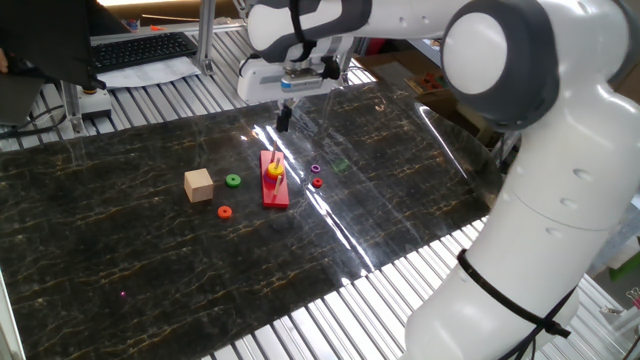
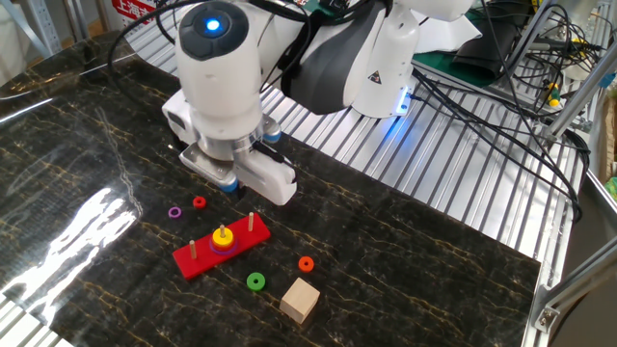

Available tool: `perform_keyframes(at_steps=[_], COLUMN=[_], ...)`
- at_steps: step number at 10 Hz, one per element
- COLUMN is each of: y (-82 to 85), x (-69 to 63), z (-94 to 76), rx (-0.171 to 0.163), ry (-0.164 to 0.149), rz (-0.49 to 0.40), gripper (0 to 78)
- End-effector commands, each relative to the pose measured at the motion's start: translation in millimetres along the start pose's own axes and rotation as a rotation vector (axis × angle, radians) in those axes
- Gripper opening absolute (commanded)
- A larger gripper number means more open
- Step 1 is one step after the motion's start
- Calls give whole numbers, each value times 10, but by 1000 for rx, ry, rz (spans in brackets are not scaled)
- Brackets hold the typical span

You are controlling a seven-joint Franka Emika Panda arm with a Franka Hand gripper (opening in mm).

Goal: Take out one Hanoi block and throw it aside

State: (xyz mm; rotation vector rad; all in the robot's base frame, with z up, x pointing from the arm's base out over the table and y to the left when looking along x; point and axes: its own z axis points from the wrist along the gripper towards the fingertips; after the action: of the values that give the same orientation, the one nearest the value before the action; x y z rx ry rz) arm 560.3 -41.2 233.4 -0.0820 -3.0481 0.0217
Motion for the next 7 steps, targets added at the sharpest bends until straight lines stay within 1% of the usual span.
perform_keyframes(at_steps=[1,4,5,7], y=[-5,-95,-127,-155], x=[3,78,104,127], z=[-30,-169,-212,-247], rx=[-10,-21,-22,-25], ry=[-28,-28,-32,-60], rz=[-3,-27,-39,-34], gripper=[11,11,11,11])
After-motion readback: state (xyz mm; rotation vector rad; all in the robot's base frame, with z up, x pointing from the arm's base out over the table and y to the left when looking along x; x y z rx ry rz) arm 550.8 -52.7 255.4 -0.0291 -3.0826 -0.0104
